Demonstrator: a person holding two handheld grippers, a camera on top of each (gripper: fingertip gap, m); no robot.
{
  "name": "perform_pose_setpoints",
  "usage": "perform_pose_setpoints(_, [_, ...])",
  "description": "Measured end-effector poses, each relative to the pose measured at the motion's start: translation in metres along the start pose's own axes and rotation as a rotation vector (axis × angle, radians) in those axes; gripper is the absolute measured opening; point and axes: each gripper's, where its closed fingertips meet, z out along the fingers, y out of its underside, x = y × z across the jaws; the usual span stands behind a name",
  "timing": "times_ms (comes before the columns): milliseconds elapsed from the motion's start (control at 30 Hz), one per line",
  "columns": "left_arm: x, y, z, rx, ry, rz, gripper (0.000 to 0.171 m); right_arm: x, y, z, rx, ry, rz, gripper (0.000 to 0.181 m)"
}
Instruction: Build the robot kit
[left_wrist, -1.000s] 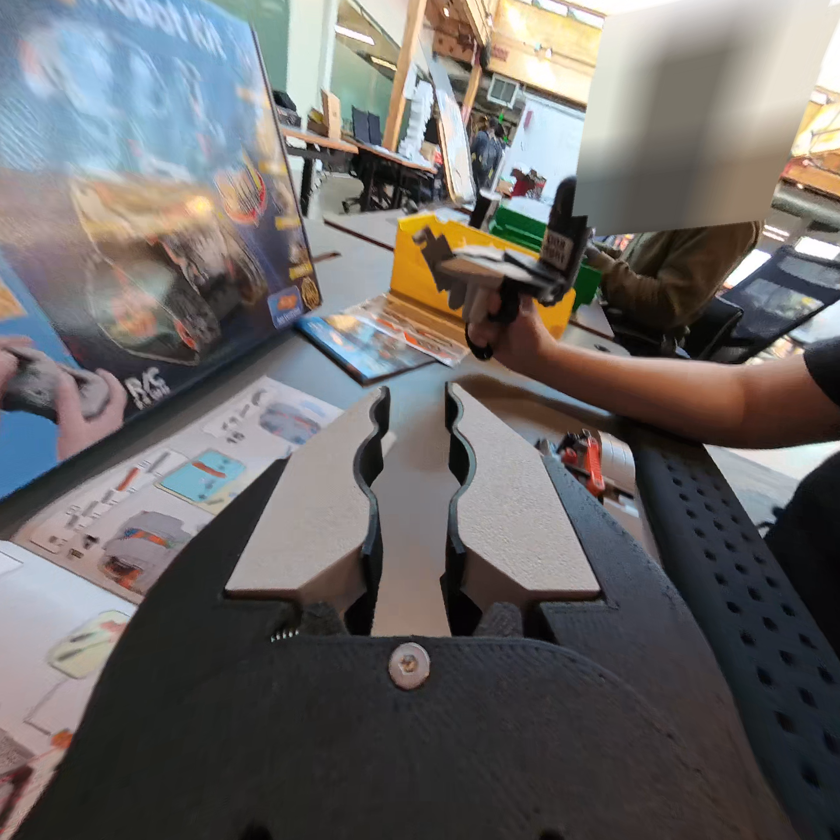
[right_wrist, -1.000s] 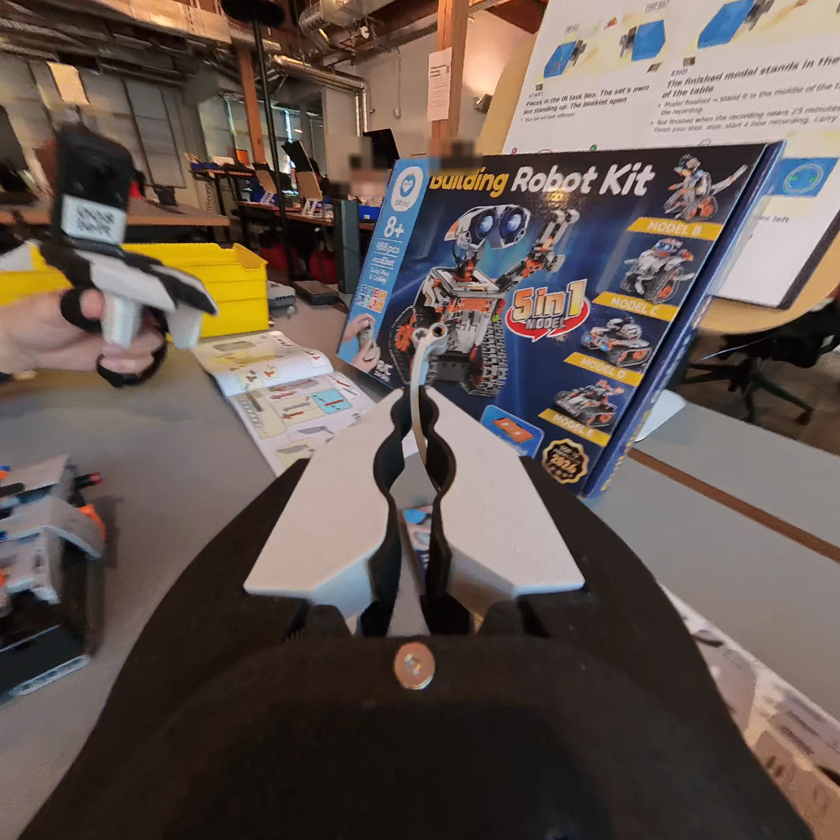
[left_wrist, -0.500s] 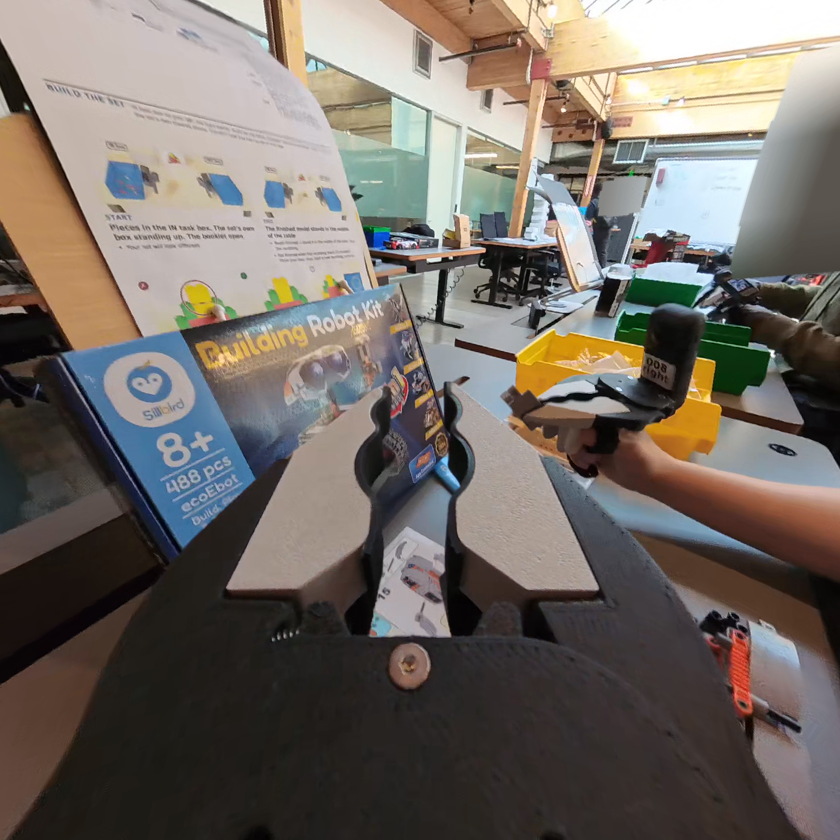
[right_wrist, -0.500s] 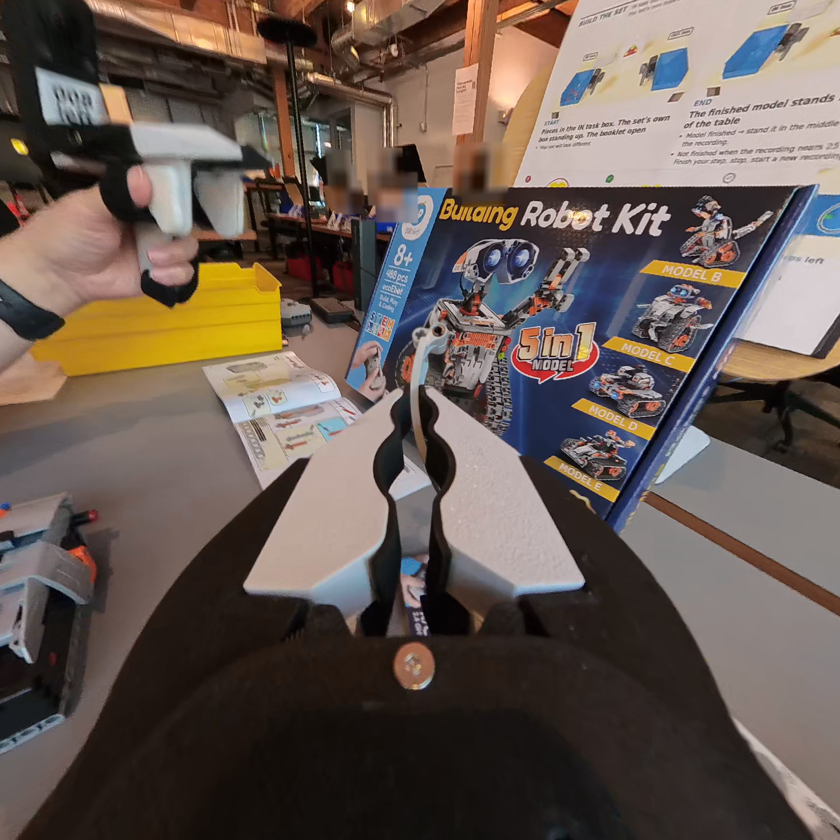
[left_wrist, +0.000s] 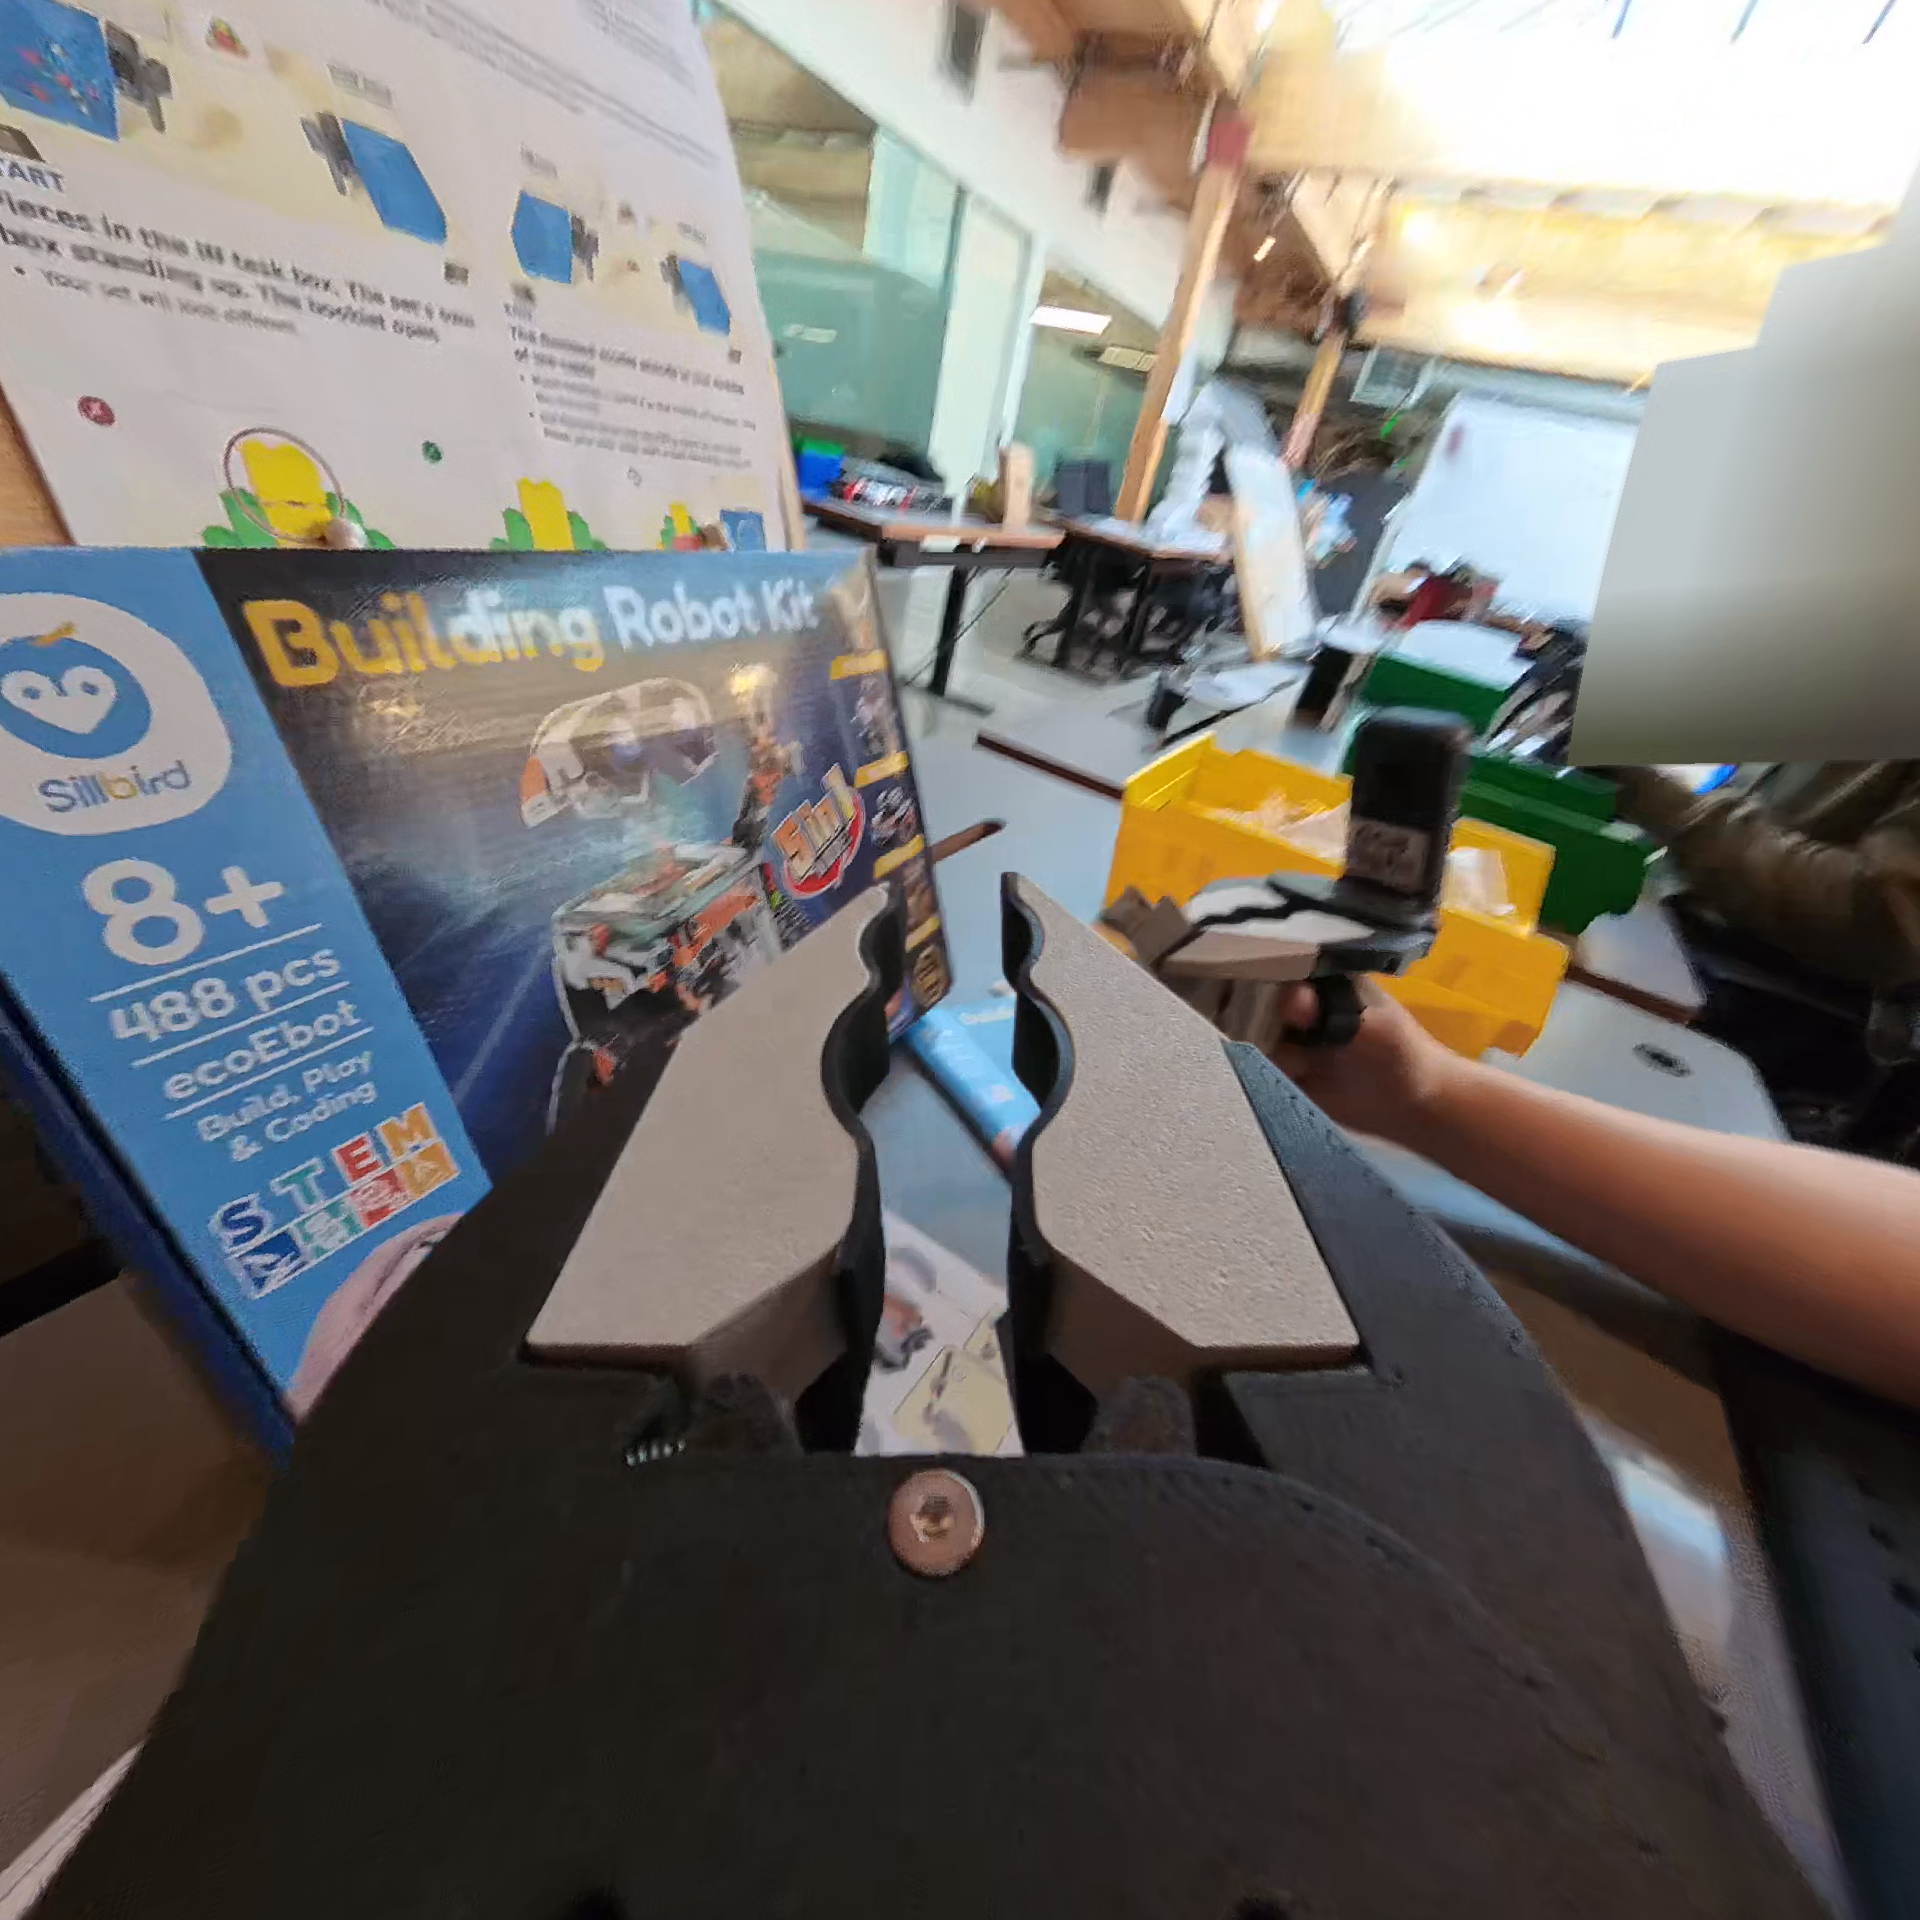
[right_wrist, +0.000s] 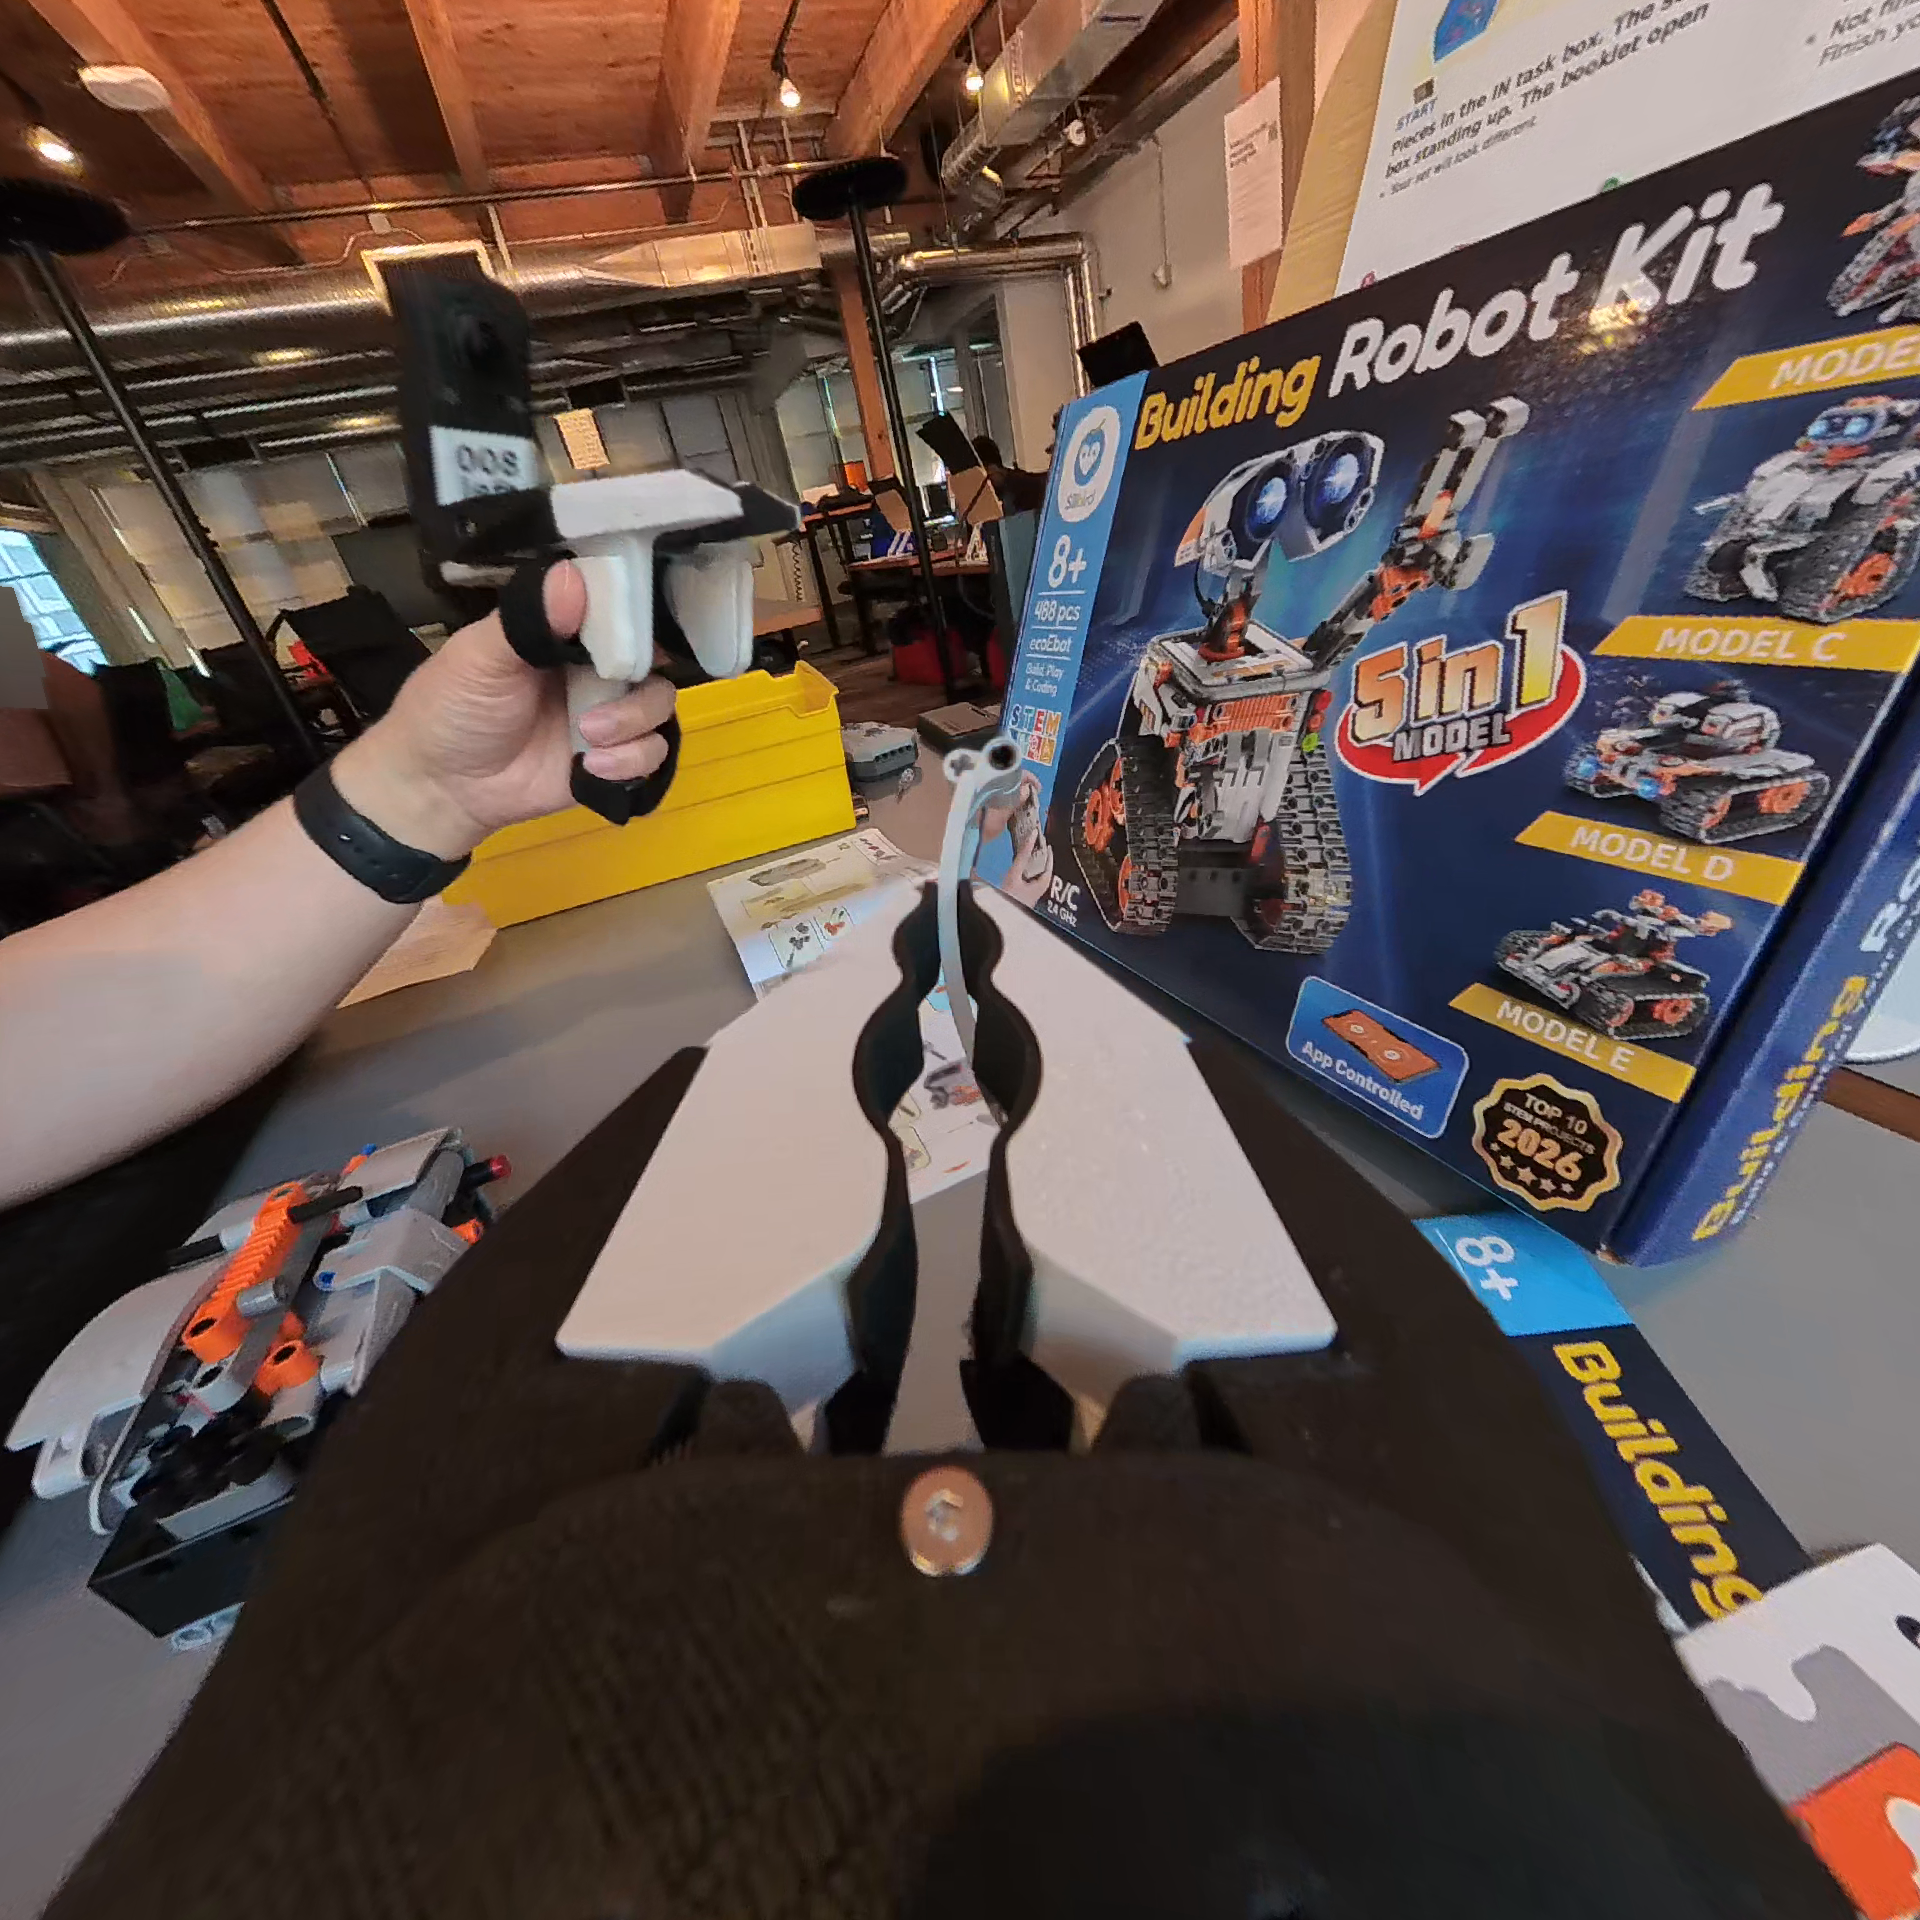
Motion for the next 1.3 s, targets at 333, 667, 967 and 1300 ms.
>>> perform_pose_setpoints(333, [-0.007,-0.015,-0.011,-0.064,-0.146,-0.073,0.009,0.020,0.015,-0.005,-0.070,0.193,-0.172,0.000])
perform_pose_setpoints(667, [0.011,-0.008,-0.012,-0.155,-0.062,-0.256,0.008,0.017,0.032,0.001,-0.170,0.198,-0.255,0.000])
perform_pose_setpoints(967, [0.020,-0.011,-0.009,-0.149,-0.025,-0.286,0.007,0.017,0.033,0.001,-0.187,0.207,-0.288,0.000])
perform_pose_setpoints(1300, [0.027,-0.022,-0.013,-0.116,-0.008,-0.279,0.007,0.018,0.037,0.002,-0.204,0.207,-0.285,0.000])
